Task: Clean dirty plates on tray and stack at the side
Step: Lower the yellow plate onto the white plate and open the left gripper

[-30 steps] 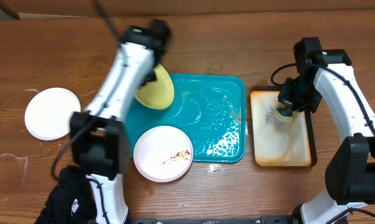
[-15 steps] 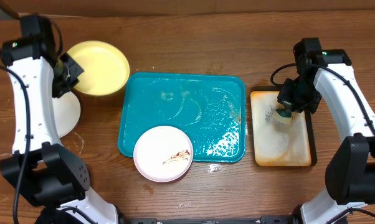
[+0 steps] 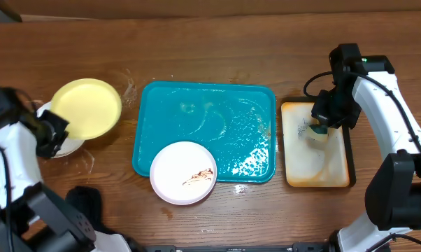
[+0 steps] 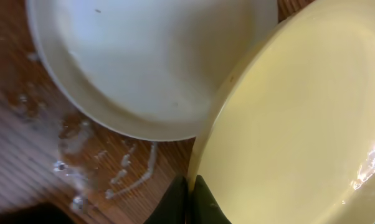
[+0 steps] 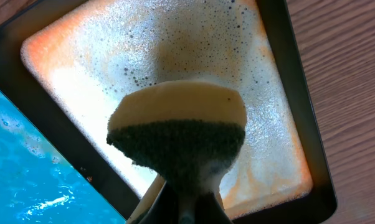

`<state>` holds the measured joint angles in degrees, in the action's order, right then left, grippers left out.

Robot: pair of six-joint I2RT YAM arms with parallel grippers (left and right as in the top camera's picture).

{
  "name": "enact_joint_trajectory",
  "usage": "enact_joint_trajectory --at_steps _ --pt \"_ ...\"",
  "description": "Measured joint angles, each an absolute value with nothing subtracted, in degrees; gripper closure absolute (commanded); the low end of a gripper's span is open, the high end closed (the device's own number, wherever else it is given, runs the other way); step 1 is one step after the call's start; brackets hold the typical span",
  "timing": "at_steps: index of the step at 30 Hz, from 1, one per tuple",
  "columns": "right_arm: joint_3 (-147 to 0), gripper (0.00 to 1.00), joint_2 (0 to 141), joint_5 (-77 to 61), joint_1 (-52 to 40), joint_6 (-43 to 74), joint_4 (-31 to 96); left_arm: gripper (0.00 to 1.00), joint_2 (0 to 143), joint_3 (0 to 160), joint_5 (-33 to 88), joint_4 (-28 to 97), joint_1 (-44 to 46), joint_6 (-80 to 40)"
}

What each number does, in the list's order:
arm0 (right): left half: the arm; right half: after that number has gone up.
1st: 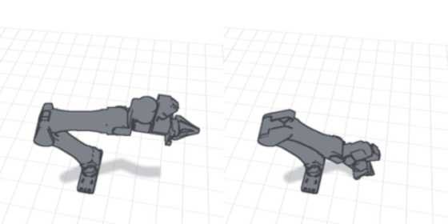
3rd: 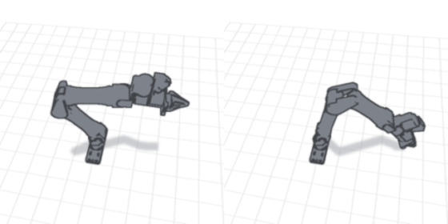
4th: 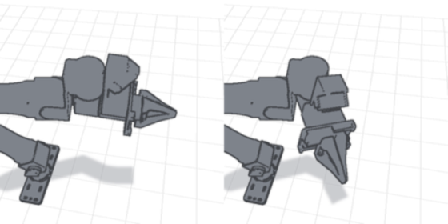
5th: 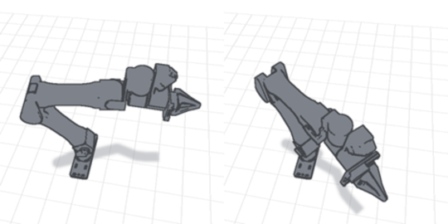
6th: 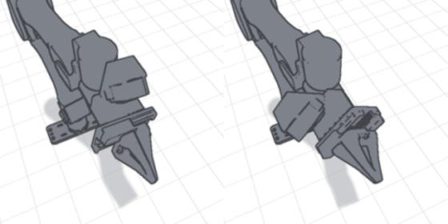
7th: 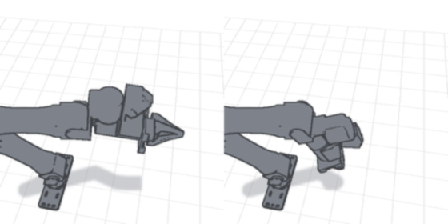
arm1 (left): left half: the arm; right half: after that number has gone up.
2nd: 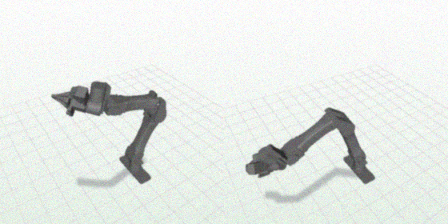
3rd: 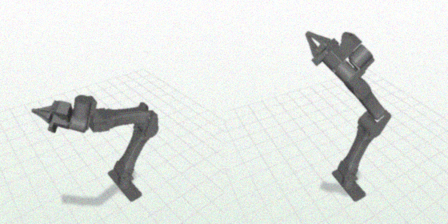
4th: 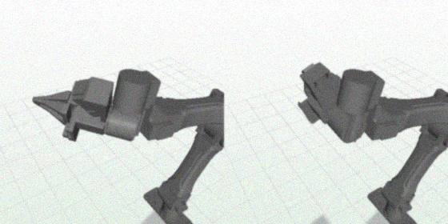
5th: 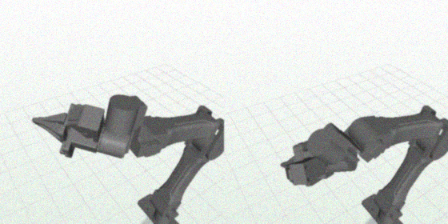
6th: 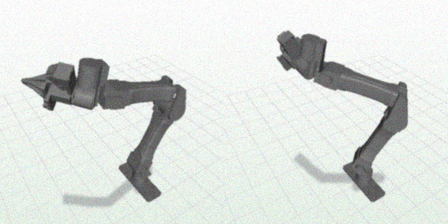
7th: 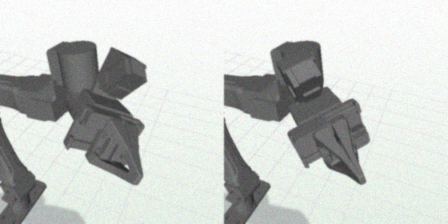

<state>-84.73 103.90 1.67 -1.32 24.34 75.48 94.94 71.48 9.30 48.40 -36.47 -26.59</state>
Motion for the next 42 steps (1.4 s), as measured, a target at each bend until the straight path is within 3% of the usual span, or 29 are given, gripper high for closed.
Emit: enact_joint_trajectory --at_steps 14,26,42 --pt "-84.73 0.96 103.90 1.45 -1.32 23.90 76.29 0.96 93.91 61.45 15.49 36.93 -56.14 -26.55" --pt "-84.73 0.96 103.90 1.43 -1.32 23.92 77.21 0.96 99.61 61.43 17.85 32.93 -50.96 -26.55" --pt "-84.73 0.96 103.90 1.43 -1.32 23.97 77.62 0.96 100.79 61.43 15.27 30.46 -51.09 -26.83"
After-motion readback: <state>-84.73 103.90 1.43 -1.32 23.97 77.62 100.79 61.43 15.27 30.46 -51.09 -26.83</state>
